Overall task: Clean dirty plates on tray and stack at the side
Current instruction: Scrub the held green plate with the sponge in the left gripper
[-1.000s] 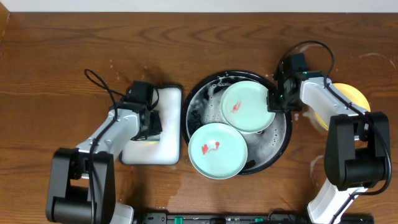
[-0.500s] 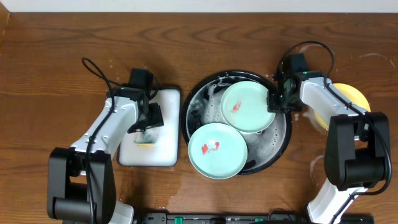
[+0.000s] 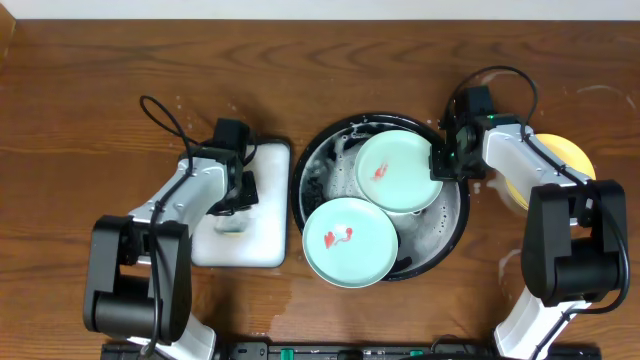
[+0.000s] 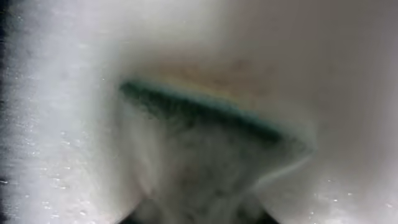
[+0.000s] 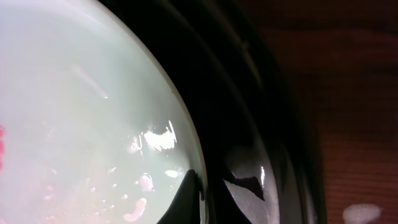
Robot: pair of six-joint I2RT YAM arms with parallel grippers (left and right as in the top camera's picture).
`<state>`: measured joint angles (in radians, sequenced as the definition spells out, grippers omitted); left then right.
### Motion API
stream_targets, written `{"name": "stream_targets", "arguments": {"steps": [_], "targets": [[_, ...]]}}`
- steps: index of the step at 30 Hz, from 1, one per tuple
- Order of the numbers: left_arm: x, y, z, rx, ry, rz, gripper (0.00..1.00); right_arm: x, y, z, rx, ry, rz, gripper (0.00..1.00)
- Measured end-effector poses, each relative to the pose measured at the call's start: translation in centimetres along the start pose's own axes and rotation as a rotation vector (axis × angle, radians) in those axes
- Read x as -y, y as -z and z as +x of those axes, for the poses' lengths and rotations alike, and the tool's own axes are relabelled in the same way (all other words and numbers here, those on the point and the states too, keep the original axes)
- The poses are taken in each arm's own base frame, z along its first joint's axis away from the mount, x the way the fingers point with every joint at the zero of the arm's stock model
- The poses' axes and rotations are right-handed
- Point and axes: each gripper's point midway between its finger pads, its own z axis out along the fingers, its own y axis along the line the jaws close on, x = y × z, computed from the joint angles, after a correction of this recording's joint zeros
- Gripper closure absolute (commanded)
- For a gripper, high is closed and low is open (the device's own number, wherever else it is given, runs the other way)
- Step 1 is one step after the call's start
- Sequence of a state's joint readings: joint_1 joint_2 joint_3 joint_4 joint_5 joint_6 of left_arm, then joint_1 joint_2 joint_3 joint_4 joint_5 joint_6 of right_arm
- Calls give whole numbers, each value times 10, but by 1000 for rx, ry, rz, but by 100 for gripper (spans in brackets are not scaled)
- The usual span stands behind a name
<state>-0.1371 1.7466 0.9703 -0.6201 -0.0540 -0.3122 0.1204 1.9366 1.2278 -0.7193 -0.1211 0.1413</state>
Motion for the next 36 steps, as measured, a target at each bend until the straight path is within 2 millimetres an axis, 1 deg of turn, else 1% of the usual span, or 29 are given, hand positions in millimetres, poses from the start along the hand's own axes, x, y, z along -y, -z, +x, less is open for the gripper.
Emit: {"name": "stream_targets", "arguments": {"steps": [4,7,8,10,11,12,14,17,19,20,21,23,25,26,27,29,31,33,34,36], "targets": [[-3,0,1,-12,4,-11,93,0,0,0,-1,0,0,99],[-2,8,7,-69,-2,-11,92,0,0,0,-2,0,0,99],[-2,15,10,-102,-3,-8,93,0,0,0,-1,0,0,99],[5,31,1,-94,-3,16,93,0,0,0,-1,0,0,99],[8,39,-7,-71,-3,29,92,0,0,0,-1,0,1,99],[14,50,-20,-26,-5,51,93,0,0,0,-2,0,1,99],[22,64,-30,28,-14,75,92,0,0,0,-2,0,0,99],[38,72,-29,51,-49,107,93,0,0,0,-1,0,0,99],[60,81,-28,60,-97,151,93,-1,0,-1,3,10,-5,99],[76,91,-31,84,-126,186,93,-2,0,-2,6,20,-11,99],[88,101,-35,109,-146,211,92,-5,0,-3,9,31,-31,99],[124,132,-49,202,-203,291,93,-15,-2,-2,7,54,-80,99],[165,164,-59,313,-264,387,93,-21,-3,-1,4,67,-114,99],[180,173,-57,339,-288,418,93,-23,-3,-1,3,76,-121,99],[192,177,-52,346,-311,443,93,-24,-4,0,2,80,-121,99],[212,174,-39,324,-336,474,93,-24,-5,0,3,64,-100,99],[225,165,-36,303,-339,499,93,-24,-5,0,3,47,-89,99],[243,147,-34,262,-331,539,93,-24,-5,0,5,38,-88,99],[256,134,-32,229,-327,567,93,-24,-5,0,5,34,-87,99],[273,113,-22,168,-319,593,93,-24,-5,0,6,29,-86,99]]}}
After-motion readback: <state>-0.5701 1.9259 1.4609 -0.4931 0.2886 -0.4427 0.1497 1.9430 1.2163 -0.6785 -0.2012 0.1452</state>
